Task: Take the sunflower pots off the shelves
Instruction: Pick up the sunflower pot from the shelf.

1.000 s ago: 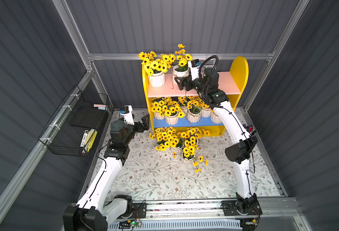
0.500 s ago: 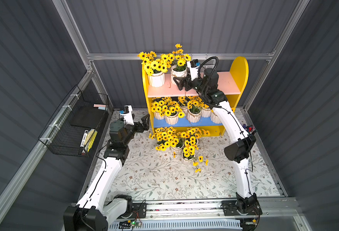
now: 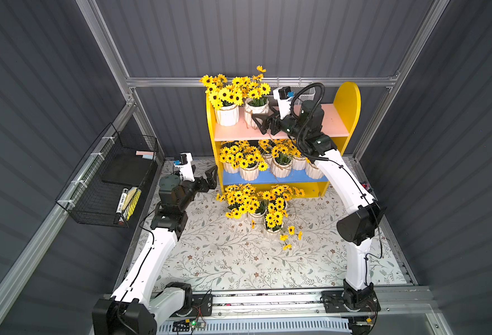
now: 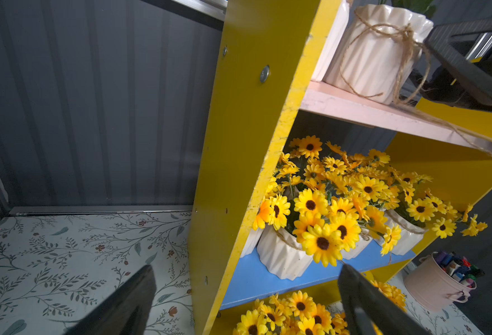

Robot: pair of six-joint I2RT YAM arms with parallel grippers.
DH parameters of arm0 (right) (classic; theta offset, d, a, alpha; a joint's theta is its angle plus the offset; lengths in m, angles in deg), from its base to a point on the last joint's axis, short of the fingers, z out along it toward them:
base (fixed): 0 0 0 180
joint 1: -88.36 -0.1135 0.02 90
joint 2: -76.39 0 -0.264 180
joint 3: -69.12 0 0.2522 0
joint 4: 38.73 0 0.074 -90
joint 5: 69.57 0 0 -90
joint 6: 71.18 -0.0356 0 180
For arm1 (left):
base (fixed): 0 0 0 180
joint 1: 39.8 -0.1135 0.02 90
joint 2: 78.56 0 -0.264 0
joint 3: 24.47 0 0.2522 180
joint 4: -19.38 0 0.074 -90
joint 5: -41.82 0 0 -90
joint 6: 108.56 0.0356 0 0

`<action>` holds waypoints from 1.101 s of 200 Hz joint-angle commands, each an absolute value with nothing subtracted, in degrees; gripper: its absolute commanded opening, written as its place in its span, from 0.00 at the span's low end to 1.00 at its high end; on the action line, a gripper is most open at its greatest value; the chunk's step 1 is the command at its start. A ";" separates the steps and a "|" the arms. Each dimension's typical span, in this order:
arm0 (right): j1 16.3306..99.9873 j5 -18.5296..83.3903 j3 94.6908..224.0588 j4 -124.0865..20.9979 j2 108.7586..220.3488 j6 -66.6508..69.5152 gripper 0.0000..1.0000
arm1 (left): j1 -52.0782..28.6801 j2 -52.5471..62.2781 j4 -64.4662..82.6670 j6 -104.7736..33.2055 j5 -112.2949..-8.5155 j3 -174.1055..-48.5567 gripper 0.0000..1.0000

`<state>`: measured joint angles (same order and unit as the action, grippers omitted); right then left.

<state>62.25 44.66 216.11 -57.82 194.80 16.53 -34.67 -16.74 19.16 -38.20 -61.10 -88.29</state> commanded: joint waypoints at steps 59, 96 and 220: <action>61.58 39.15 219.94 -60.67 195.44 23.31 0.99 | -35.05 -16.99 21.00 -38.65 -62.30 -87.38 0.99; 61.78 37.92 230.51 -64.16 202.07 23.93 0.99 | -35.05 -16.91 21.11 -38.56 -62.46 -87.28 0.99; 62.11 43.81 238.76 -60.73 210.15 18.49 0.99 | -35.09 -17.39 22.05 -38.34 -63.73 -86.82 0.99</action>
